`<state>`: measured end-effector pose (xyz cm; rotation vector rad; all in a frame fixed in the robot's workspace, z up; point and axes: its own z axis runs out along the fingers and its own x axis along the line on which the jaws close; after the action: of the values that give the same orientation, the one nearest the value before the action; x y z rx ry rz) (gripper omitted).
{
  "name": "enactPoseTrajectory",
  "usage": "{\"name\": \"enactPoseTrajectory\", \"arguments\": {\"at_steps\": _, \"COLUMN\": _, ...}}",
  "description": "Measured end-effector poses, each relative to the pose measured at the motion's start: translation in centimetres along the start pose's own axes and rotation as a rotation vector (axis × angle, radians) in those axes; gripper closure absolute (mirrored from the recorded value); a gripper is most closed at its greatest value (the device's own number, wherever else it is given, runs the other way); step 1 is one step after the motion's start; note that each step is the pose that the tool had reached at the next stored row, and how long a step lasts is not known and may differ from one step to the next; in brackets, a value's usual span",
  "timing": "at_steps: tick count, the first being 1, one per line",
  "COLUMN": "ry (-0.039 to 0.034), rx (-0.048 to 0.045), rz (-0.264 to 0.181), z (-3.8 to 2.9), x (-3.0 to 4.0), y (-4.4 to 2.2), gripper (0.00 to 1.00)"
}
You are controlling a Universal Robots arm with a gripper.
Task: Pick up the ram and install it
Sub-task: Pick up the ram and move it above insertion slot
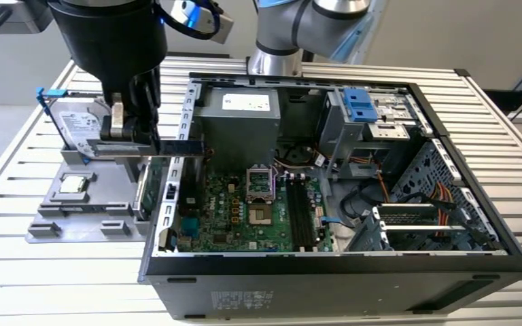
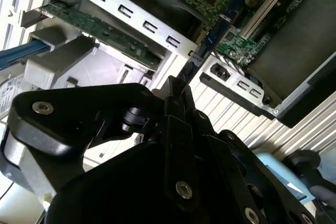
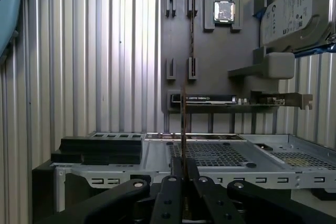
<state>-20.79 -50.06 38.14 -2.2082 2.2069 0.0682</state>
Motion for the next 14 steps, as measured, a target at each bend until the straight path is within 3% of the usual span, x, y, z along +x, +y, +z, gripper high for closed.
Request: {"name": "enactPoseTrajectory", "arguments": {"at_steps": 14, "ry": 0.0001, "rx": -0.0002, "rz": 0.000, "z": -0.03, "x": 0.00, "y": -1.65, "gripper": 1.00}}
